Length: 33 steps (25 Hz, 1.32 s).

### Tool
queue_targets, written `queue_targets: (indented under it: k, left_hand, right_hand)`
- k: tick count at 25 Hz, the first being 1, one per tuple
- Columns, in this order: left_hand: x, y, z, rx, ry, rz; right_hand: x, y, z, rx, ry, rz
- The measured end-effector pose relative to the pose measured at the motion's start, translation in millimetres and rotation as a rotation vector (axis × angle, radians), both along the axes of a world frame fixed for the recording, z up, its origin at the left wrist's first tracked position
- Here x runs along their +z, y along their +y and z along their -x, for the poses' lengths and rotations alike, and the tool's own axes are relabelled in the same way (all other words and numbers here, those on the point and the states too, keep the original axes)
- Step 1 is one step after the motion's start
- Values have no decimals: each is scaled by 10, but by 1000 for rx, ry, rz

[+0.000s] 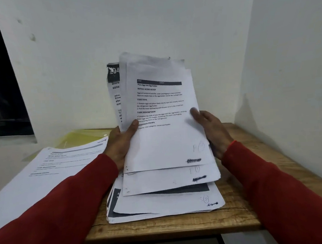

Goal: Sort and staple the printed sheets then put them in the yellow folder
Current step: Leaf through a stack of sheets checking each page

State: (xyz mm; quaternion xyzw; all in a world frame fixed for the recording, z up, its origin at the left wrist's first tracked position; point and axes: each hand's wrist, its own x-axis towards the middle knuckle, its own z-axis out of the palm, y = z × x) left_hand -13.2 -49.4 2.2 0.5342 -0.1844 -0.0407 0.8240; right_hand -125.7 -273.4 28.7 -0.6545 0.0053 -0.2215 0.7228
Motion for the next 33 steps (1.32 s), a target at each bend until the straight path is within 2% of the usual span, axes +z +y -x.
queue_targets:
  k: [3, 7, 12, 15, 18, 20, 24, 27, 30, 33]
  left_hand:
    - [6, 8, 15, 12, -49, -18]
    - [21, 20, 17, 37, -95, 17]
    - [76, 86, -48, 88, -96, 118]
    - [101, 97, -42, 75, -90, 166]
    - [124, 92, -12, 53, -94, 182]
    - [132, 98, -14, 25, -78, 182]
    - [119, 107, -48, 11, -54, 194]
    - [48, 94, -123, 28, -42, 130]
    - [-17, 71, -179, 60, -3, 55]
    - [-28, 52, -180, 87, 16, 47]
  right_hand:
    - [-73, -56, -61, -250, -38, 37]
    - [-71, -226, -129, -407, -65, -1]
    - [14, -739, -3, -982, -98, 88]
    - [35, -876, 111, -1110, -57, 129]
    - [-31, -845, 21, -1045, -61, 268]
    - [-58, -742, -56, -899, -87, 319]
    - [-83, -348, -102, -427, -138, 150]
    - [-62, -54, -52, -144, -95, 27]
    - [-59, 76, -7, -11, -60, -46]
    - [-40, 94, -4, 2, -43, -111]
